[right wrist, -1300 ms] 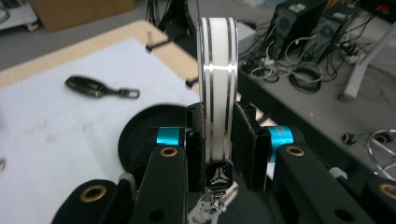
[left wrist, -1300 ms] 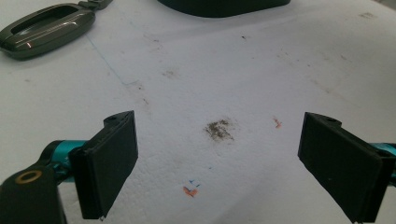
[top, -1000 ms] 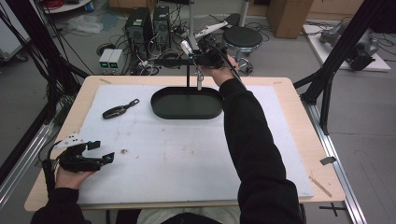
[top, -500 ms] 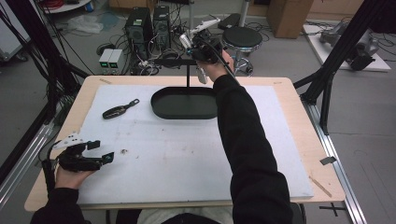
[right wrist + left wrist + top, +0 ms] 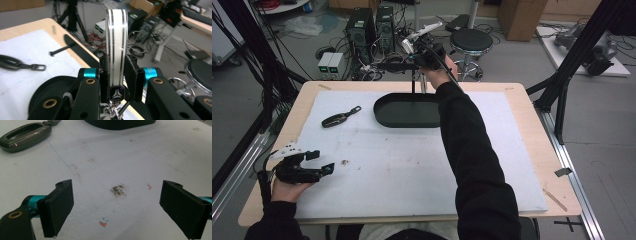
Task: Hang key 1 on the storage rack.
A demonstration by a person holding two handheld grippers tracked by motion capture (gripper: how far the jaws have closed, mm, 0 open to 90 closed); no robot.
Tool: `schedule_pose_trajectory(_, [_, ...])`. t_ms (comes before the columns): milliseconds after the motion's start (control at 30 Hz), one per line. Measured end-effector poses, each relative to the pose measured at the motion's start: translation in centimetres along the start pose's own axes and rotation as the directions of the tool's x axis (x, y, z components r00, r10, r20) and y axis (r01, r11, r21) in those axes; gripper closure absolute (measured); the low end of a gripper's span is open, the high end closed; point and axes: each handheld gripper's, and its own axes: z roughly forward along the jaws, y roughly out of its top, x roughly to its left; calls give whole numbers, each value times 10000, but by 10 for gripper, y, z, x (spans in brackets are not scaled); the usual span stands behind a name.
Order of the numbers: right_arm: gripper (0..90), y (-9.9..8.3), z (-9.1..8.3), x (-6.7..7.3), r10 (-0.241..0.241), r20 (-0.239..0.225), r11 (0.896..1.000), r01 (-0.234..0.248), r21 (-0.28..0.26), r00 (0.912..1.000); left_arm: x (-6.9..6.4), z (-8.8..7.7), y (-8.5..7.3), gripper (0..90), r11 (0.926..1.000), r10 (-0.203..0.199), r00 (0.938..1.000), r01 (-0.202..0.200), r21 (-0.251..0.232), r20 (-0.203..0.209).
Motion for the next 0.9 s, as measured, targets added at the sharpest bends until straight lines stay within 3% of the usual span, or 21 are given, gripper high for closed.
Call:
schedule_pose_trajectory(267, [746,-3,10,-4,398,752,9988,-376,-313,9964,1,1,0,125,10000,7,10000,-7,7,-42])
schedule_pose_trajectory(333, [744,-5,12,-6,405,842,9989,-383,-285,9956,1,0,0,125,10000,-7,10000,7,-13,-32])
schedule_pose_trajectory(400, [722,-7,12,-9,698,789,9974,-683,-220,9944,1,0,0,125,10000,-5,10000,5,-27,-36])
schedule_pose_trajectory(533, [485,-13,4,-12,1050,745,9937,-1017,-470,9917,0,1,0,125,10000,14,10000,-14,-32,11])
schedule_pose_trajectory(633, [355,-21,-2,-15,1367,795,9905,-1352,-238,9874,0,1,0,125,10000,32,10000,-32,-56,36])
schedule_pose_trajectory(667, [272,-24,-4,-18,1599,762,9871,-1600,-45,9842,0,1,0,125,10000,30,10000,-30,-57,45])
schedule_pose_trajectory(767, [24,-31,-10,-27,2155,-29,9744,-2148,668,9765,0,1,0,125,10000,40,10000,-40,-67,60])
schedule_pose_trajectory(900, [7,-44,-24,-29,1994,-577,9786,-1957,644,9782,0,1,0,125,10000,35,10000,-35,-71,61])
